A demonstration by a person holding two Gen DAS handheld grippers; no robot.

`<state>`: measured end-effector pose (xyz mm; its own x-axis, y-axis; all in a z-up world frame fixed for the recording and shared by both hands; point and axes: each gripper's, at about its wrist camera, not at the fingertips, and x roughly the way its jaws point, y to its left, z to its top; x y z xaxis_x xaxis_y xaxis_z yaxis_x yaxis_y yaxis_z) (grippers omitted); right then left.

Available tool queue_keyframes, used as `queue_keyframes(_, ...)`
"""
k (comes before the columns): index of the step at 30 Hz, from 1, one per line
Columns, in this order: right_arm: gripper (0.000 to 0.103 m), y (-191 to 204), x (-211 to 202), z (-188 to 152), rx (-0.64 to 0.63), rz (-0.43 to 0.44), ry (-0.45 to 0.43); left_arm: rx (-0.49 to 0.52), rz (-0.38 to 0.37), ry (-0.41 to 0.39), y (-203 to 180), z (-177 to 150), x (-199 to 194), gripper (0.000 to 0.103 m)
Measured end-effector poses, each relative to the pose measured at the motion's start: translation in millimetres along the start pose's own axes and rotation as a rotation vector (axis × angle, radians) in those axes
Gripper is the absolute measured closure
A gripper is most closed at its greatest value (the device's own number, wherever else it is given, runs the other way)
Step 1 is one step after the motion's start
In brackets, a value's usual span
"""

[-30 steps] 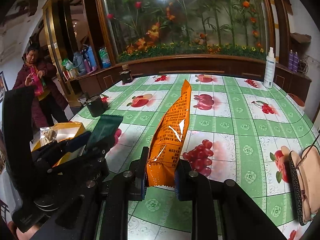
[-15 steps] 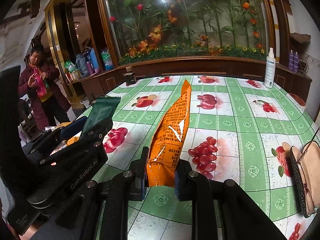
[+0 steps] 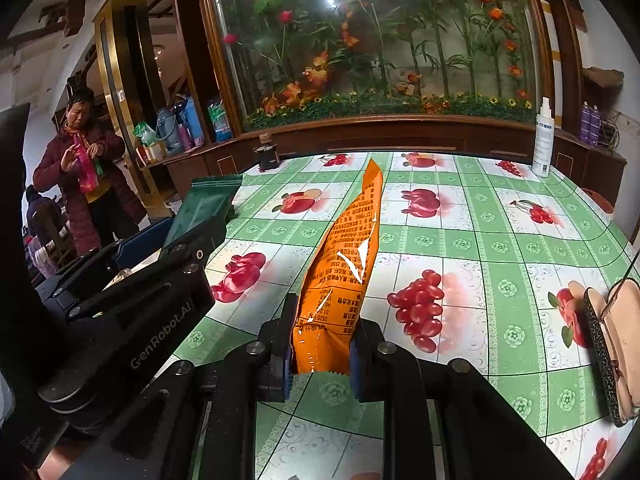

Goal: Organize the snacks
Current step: 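Carry the green pack and orange packet over the tray with both grippers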

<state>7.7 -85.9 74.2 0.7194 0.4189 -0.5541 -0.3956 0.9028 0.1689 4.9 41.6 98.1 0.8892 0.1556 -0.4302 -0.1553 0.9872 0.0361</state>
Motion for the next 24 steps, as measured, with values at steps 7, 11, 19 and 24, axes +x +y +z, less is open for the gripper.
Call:
queue_keyframes(7, 0.081, 3, -2, -1, 0.002, 0.006, -0.006, -0.007, -0.004, -0.011, 1, 1, -6, 0.060)
queue_keyframes(11, 0.081, 9, -4, -2, -0.001, 0.009, -0.009, -0.021, -0.010, -0.021, 5, 3, -12, 0.060)
queue_keyframes(19, 0.081, 17, -5, -5, -0.006, 0.020, -0.016, -0.043, -0.019, -0.046, 12, 3, -24, 0.060)
queue_keyframes(24, 0.081, 21, -3, -7, -0.009, 0.029, -0.022, -0.074, -0.033, -0.065, 22, 2, -34, 0.060)
